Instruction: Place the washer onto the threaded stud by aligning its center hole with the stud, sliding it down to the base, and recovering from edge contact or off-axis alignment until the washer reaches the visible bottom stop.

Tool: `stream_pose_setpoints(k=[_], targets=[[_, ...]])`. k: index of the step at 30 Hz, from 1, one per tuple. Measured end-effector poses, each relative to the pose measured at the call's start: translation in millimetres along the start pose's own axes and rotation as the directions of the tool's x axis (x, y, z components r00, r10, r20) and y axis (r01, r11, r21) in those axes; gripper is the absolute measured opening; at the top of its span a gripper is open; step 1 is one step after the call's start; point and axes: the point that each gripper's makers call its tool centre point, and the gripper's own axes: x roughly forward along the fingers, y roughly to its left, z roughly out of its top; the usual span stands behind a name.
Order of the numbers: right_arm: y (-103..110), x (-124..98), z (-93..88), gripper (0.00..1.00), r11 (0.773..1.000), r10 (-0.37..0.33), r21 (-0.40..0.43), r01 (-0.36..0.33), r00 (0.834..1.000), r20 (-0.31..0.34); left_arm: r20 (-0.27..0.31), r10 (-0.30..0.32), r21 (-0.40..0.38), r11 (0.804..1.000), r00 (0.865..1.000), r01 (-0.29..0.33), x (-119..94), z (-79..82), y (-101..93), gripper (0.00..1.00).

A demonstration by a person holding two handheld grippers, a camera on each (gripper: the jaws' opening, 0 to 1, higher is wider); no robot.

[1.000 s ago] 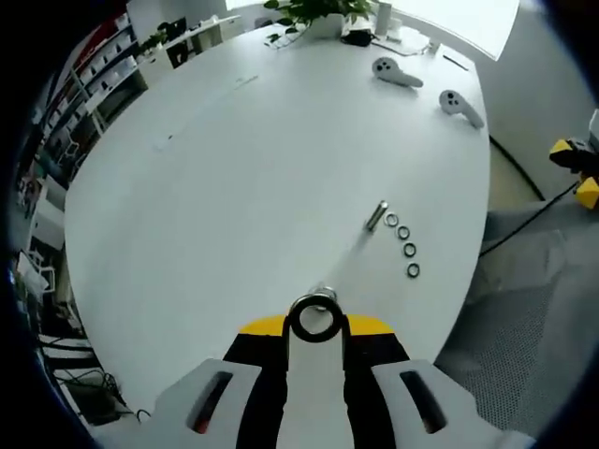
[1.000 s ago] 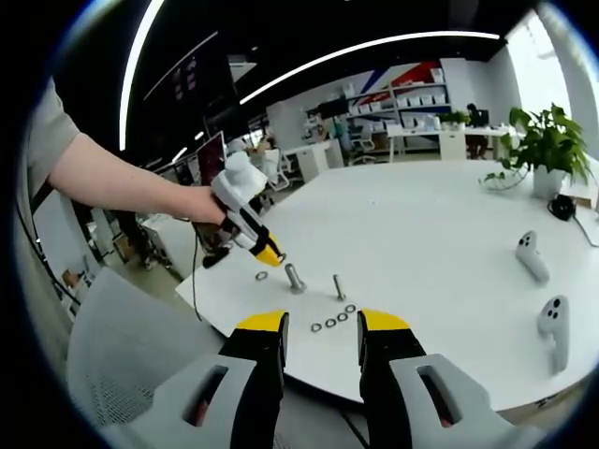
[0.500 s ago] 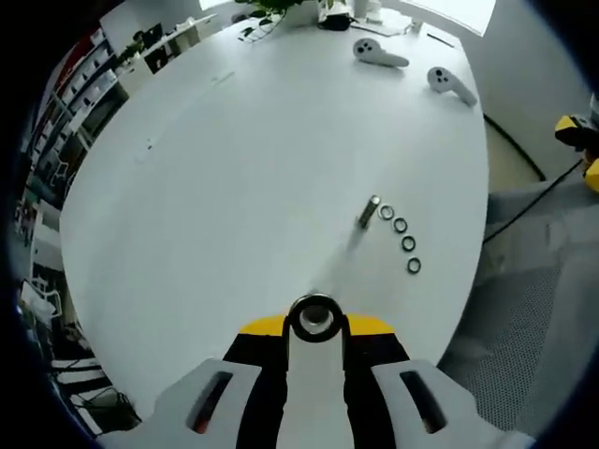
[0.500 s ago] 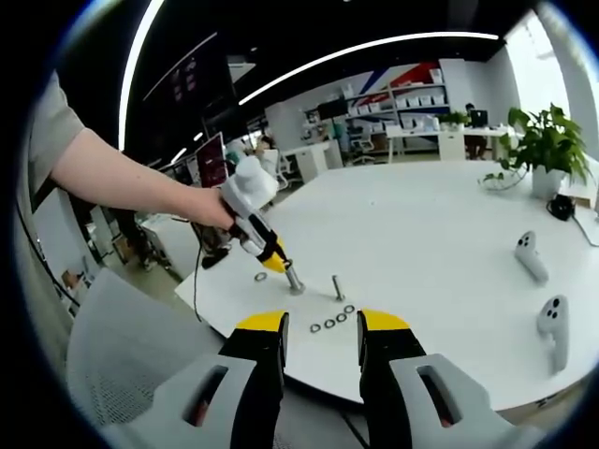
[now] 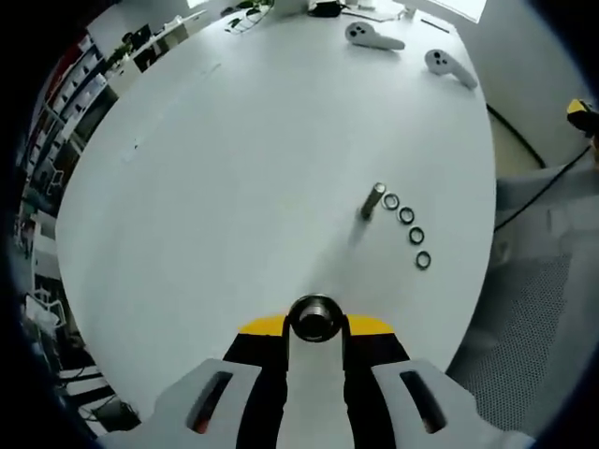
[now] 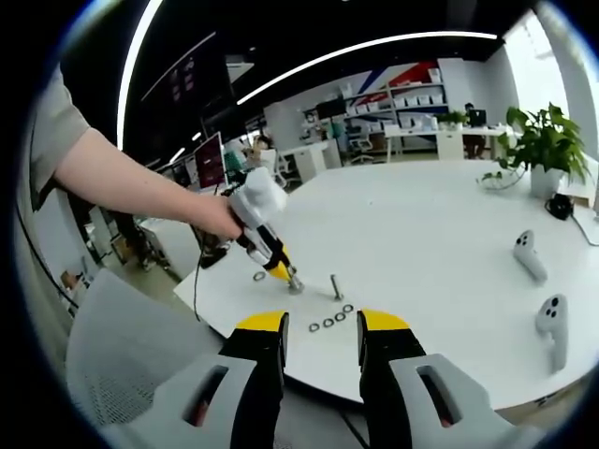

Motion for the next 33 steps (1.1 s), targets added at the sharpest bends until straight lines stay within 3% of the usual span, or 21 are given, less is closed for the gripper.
stream_pose_setpoints(k=[14, 18, 33], targets=[[0.1, 0.3, -0.6, 0.31, 1.0, 0.003, 0.0, -0.003, 1.0, -0.003, -0.031, 0.005, 0.006, 1.0, 1.0, -0.004, 21.7, -6.1, -1.2, 0.19], [1.0, 1.5, -3.3, 0.31, 1.0, 0.012, 0.001, -0.012, 1.0, -0.019, -0.031, 0.008, -0.029, 1.0, 0.999, -0.009, 23.8, -7.8, -1.1, 0.19], [2.0, 1.7, -3.6, 0.3, 1.0, 0.015, 0.002, -0.015, 1.0, -0.022, 0.023, 0.011, -0.081, 0.997, 1.0, -0.009, 21.0, -7.1, 1.4, 0.24]])
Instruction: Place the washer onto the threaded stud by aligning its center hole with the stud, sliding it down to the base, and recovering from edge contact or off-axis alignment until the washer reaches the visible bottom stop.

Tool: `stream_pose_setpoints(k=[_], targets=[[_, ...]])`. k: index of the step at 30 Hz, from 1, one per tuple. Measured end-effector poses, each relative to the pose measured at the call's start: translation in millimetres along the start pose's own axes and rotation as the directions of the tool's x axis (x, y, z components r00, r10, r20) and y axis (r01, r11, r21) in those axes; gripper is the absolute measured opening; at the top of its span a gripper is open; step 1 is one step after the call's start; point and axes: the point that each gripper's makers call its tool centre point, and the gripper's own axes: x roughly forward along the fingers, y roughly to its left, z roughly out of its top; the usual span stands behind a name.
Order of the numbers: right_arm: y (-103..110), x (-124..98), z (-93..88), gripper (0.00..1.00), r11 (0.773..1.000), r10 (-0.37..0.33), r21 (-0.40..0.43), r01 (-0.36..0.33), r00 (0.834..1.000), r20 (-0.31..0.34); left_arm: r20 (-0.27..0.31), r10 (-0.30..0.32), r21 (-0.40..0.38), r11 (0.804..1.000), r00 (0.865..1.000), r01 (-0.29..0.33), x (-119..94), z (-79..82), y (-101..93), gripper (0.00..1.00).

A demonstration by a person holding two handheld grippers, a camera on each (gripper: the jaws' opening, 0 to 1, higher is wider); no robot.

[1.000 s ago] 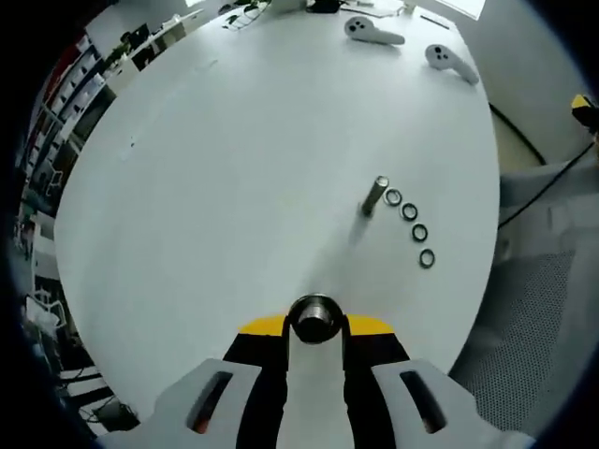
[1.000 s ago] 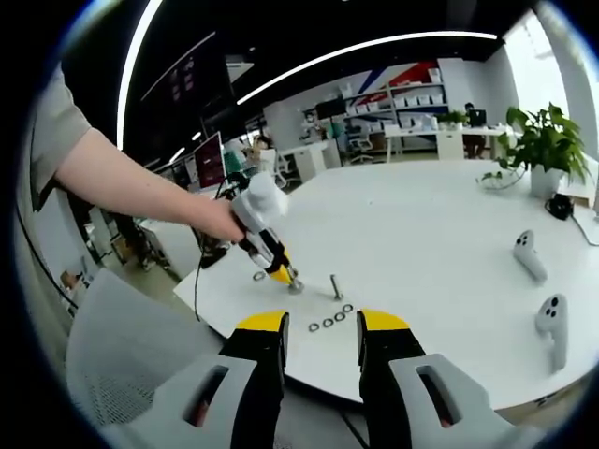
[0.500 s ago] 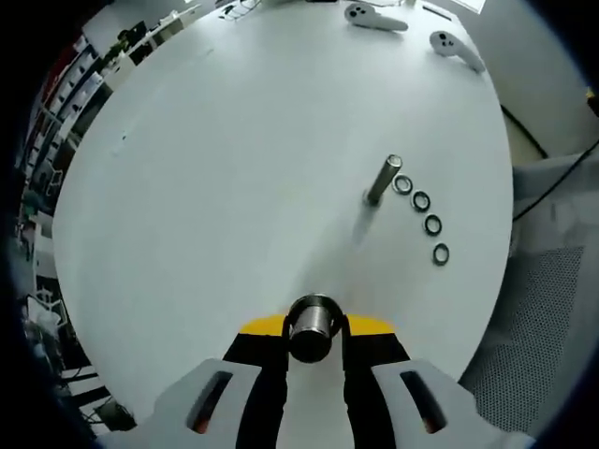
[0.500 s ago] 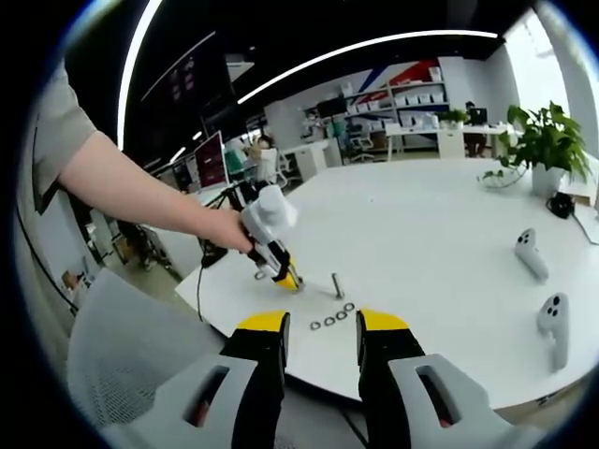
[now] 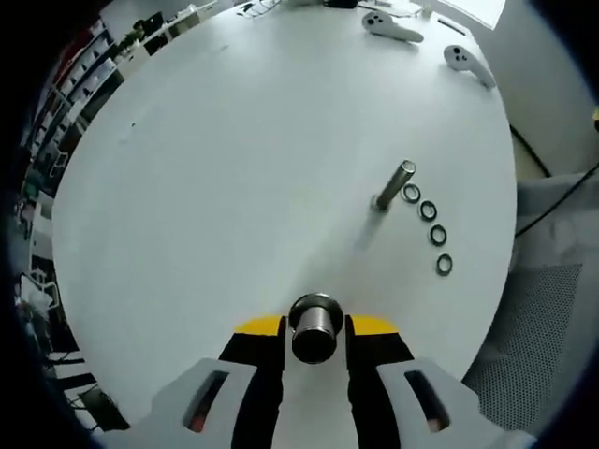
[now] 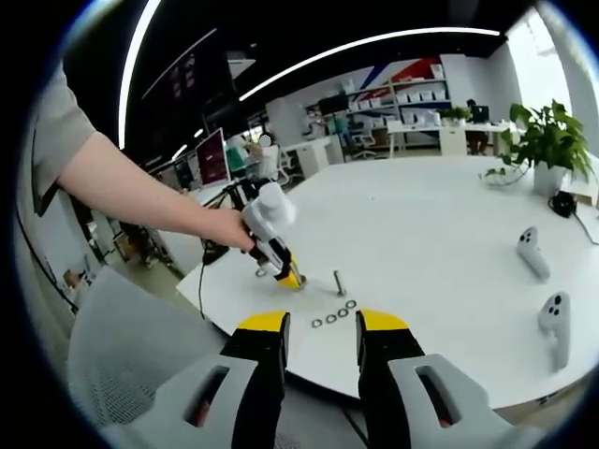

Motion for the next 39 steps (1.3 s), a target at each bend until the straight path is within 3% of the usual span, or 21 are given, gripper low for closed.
stream_pose_setpoints(k=[8, 12, 16, 21, 24, 32, 36, 37, 39], targets=[[0.6, 0.4, -0.7, 0.3, 1.0, 0.002, -0.003, -0.002, 1.0, -0.005, -0.001, 0.029, -0.025, 0.999, 1.0, -0.029, -8.2, -24.8, 17.2, 0.26], [0.3, 0.5, -0.8, 0.3, 1.0, 0.0, -0.001, 0.0, 1.0, -0.006, -0.022, 0.028, -0.095, 0.995, 0.999, -0.03, -10.8, -47.2, 27.3, 0.26], [0.8, 0.5, -0.8, 0.3, 1.0, 0.002, -0.003, -0.002, 1.0, -0.006, -0.047, 0.053, -0.112, 0.992, 0.997, -0.058, -13.0, -67.5, 41.6, 0.27], [0.6, 0.6, -0.5, 0.3, 1.0, 0.001, -0.001, -0.001, 1.0, -0.005, -0.05, 0.11, -0.155, 0.981, 0.993, -0.117, -17.6, -87.1, 63.6, 0.36], [0.8, 0.7, -0.8, 0.3, 1.0, 0.002, -0.001, -0.002, 1.0, -0.008, -0.035, 0.125, -0.181, 0.975, 0.992, -0.129, -20.7, -90.6, 73.1, 0.34], [0.5, 0.6, -0.9, 0.3, 1.0, 0.0, -0.001, 0.0, 1.0, -0.008, -0.087, 0.105, -0.219, 0.968, 0.991, -0.122, -13.0, -109.5, 77.0, 0.34], [-0.3, 0.5, -0.9, 0.29, 1.0, -0.004, 0.0, 0.004, 1.0, -0.008, -0.066, 0.046, -0.311, 0.948, 0.997, -0.065, -10.7, -107.3, 71.4, 0.29], [-0.2, 0.6, -0.9, 0.29, 1.0, -0.004, 0.0, 0.004, 1.0, -0.008, -0.059, 0.058, -0.335, 0.939, 0.997, -0.074, -10.4, -106.4, 74.4, 0.27], [-0.1, 0.7, -0.7, 0.29, 1.0, -0.002, -0.001, 0.002, 1.0, -0.008, -0.072, 0.046, -0.313, 0.947, 0.996, -0.066, -10.4, -106.9, 72.7, 0.27]])
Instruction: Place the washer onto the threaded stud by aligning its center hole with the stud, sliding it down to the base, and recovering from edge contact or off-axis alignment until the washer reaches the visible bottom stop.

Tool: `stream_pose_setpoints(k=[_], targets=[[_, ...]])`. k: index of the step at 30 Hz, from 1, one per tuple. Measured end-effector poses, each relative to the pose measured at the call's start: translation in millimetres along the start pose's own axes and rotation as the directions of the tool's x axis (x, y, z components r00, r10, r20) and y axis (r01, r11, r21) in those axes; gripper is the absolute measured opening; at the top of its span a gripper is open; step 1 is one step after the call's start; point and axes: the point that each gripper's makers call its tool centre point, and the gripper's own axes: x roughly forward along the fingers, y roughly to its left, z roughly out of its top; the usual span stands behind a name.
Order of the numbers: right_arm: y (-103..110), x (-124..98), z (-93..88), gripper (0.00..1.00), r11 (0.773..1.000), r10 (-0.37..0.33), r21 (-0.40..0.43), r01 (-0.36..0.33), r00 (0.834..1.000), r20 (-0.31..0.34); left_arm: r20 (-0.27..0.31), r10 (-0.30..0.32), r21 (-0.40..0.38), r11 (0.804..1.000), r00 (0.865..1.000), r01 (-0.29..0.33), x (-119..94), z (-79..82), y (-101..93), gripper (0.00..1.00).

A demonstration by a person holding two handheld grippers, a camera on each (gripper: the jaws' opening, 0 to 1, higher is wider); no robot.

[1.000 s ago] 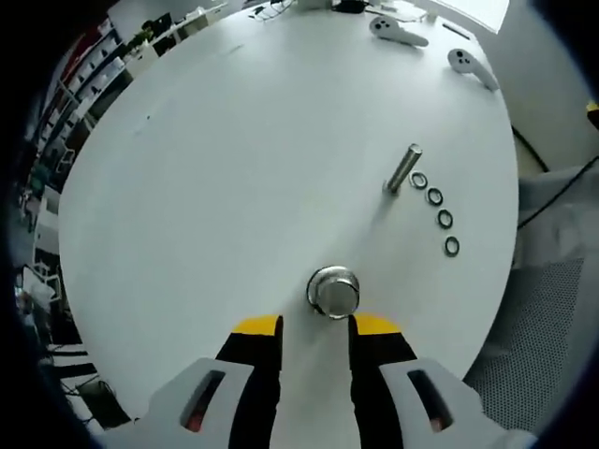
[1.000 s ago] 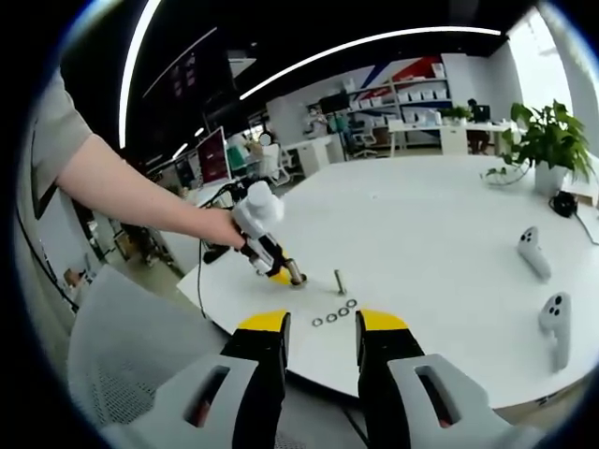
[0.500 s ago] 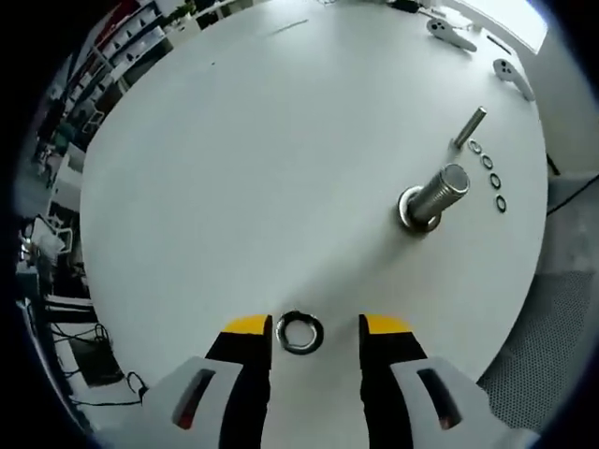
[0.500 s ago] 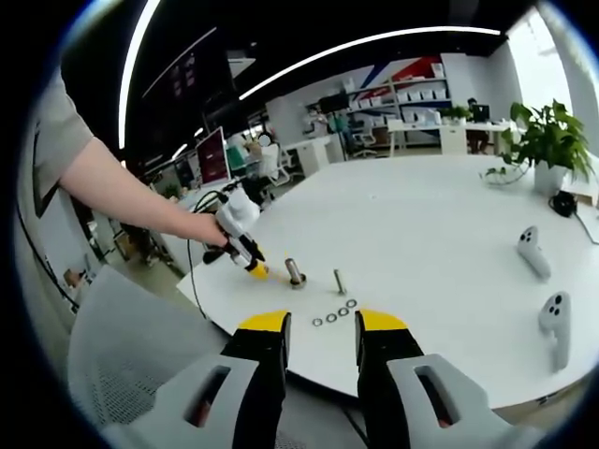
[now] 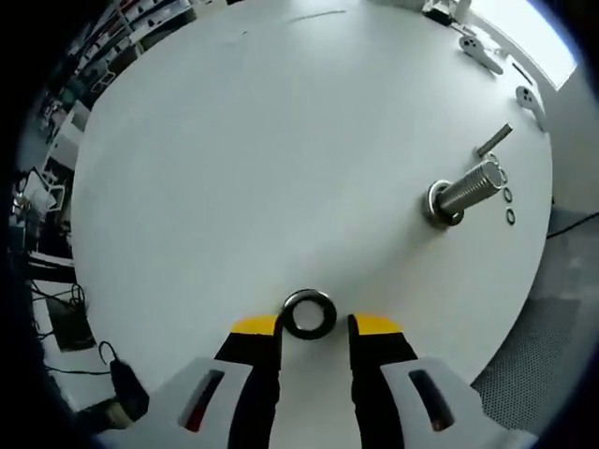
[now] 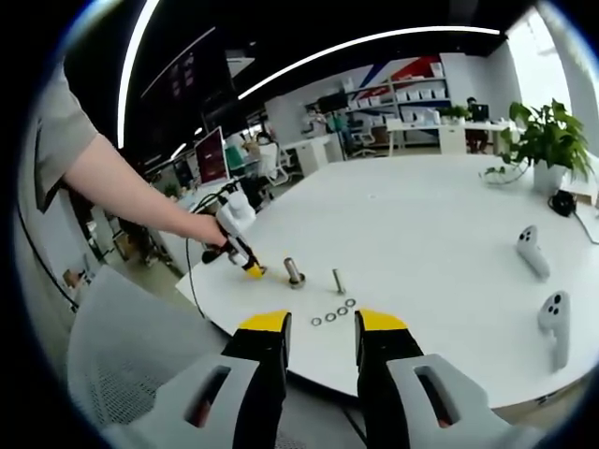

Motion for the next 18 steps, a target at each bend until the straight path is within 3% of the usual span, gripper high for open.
stream_pose_setpoints(k=[8, 15, 18], targets=[[-0.6, 0.0, -0.4, 0.29, 1.0, -0.003, 0.002, 0.003, 1.0, -0.002, -0.075, 0.0, -0.037, 0.999, 0.997, -0.003, 1.6, 2.0, 1.0, 0.27], [-0.8, 0.0, -0.3, 0.29, 1.0, -0.005, 0.001, 0.005, 1.0, -0.001, -0.082, 0.003, -0.034, 0.999, 0.997, -0.006, 1.6, 0.5, 1.7, 0.26], [-1.3, 0.1, -1.5, 0.29, 1.0, -0.008, 0.0, 0.008, 1.0, -0.007, -0.066, -0.005, 0.028, 1.0, 0.998, 0.007, 2.9, 1.5, 1.5, 0.21]])
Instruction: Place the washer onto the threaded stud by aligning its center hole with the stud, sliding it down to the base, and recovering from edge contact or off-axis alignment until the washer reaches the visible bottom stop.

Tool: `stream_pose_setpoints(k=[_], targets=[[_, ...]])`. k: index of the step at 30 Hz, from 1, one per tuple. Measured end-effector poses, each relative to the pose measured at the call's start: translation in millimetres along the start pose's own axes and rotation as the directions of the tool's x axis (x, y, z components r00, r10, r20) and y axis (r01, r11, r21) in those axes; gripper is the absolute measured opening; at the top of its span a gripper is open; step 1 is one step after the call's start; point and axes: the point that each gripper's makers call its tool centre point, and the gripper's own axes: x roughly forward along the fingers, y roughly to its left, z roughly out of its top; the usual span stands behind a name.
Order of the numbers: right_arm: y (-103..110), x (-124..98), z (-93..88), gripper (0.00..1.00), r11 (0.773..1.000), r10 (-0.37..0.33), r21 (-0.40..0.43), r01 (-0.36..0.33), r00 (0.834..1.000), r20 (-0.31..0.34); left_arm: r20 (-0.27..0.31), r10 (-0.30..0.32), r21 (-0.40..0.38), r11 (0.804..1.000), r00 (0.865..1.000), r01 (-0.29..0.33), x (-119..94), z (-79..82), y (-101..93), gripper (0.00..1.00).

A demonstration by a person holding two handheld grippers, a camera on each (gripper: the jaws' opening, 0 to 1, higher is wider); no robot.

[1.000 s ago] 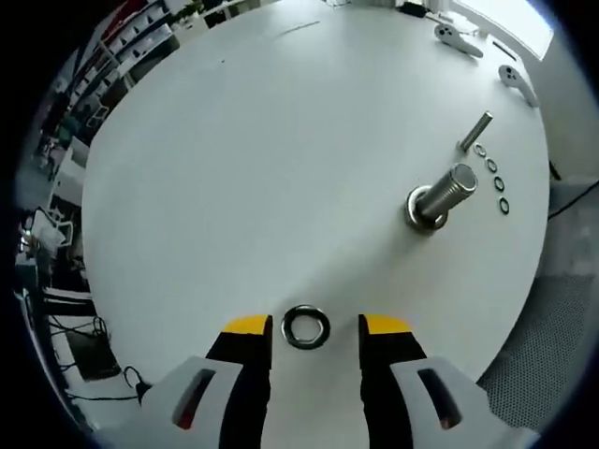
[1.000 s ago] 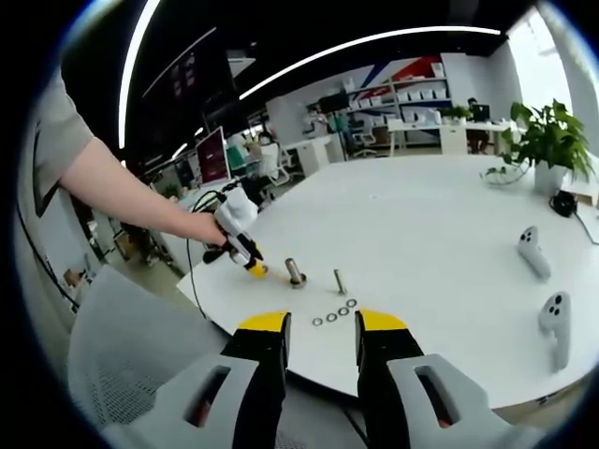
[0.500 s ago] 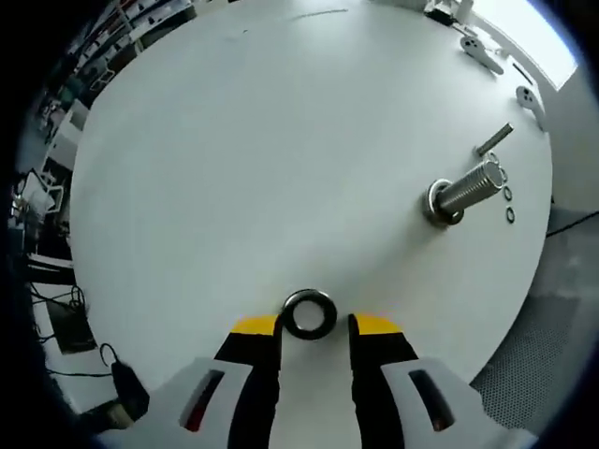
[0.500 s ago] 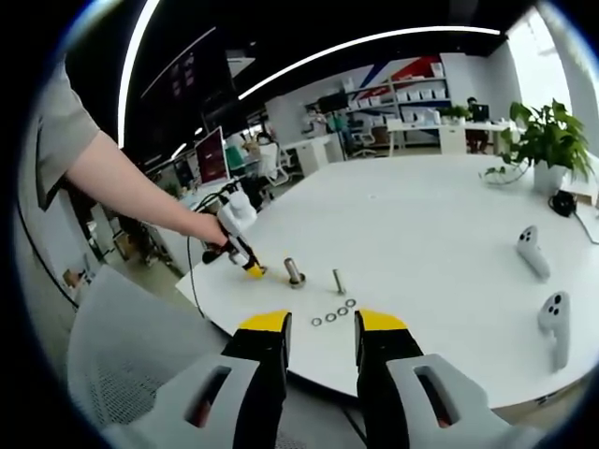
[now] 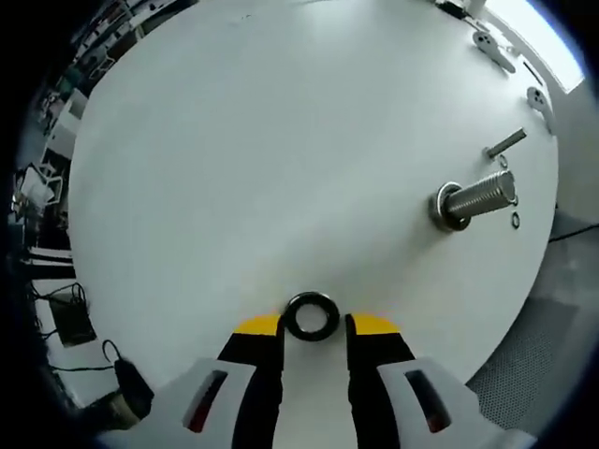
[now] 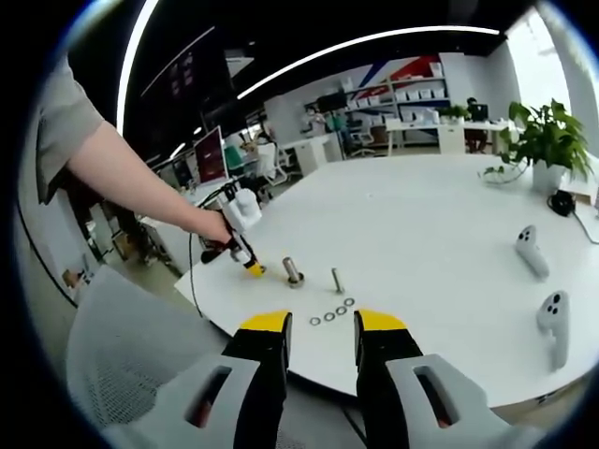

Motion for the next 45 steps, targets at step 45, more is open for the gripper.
stream_pose_setpoints(k=[45], targets=[[2.0, 0.3, -0.8, 0.28, 1.0, 0.009, -0.014, -0.009, 1.0, -0.006, 0.041, 0.003, 0.171, 0.985, 0.999, -0.01, -22.7, 5.5, -30.9, 0.19]])
